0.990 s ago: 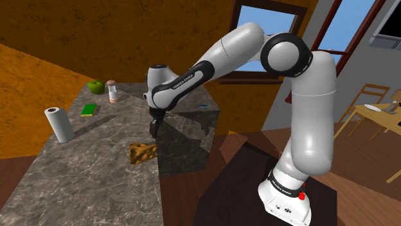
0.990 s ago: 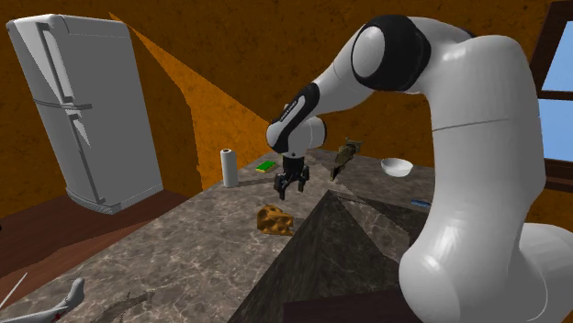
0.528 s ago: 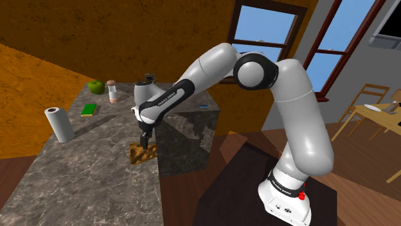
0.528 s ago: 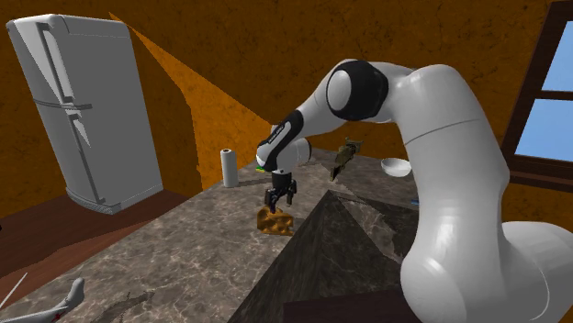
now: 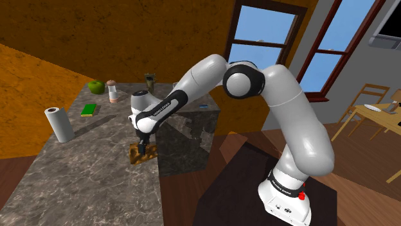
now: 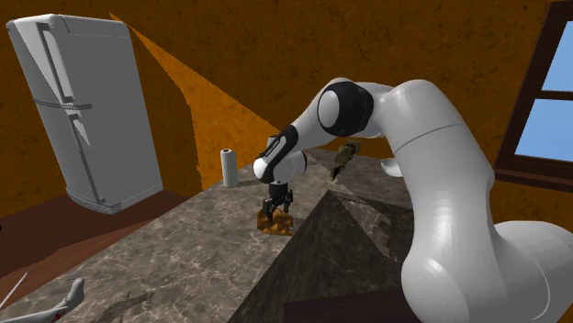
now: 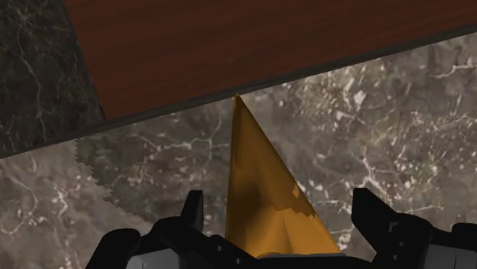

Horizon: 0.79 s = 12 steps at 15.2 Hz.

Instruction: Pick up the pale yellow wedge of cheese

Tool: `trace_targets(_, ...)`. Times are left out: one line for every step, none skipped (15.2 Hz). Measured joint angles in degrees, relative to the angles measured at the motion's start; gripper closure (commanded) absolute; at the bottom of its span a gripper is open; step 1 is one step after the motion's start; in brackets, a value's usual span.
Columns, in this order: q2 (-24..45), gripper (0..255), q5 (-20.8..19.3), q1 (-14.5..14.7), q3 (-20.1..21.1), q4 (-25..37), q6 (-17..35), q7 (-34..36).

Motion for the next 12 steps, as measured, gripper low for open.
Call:
trace_targets(0.7,0,-0.1,0.0,-0.1,0.2,0.5,0.0)
trace_targets(1.1,0,-0.1,0.1,-0.1,0.3,0.8,0.0)
trace_targets(1.4,255,-0.2,0.1,-0.2,0.5,0.9,0.0)
trace_targets(1.6,255,-0.2,0.1,-0.2,0.6,1.0,0.0)
trace_targets(1.6,255,-0.2,0.1,-0.2,0.7,1.0,0.0)
trace_targets(1.6,255,-0.2,0.1,-0.2,0.6,1.0,0.0)
trace_targets(1.6,255,-0.2,0.1,-0.2,0.6,1.0,0.0)
trace_targets(1.6,255,-0.2,0.1,-0.2,0.7,1.0,0.0)
trace_targets(1.6,255,-0.2,0.1,-0.2,0.7,1.0,0.0)
trace_targets(1.7,255,-0.2,0.1,-0.2,0.7,1.0,0.0)
trace_targets(1.7,255,-0.2,0.1,-0.2,0.7,1.0,0.0)
trace_targets(1.7,255,-0.2,0.1,-0.2,0.7,1.0,0.0)
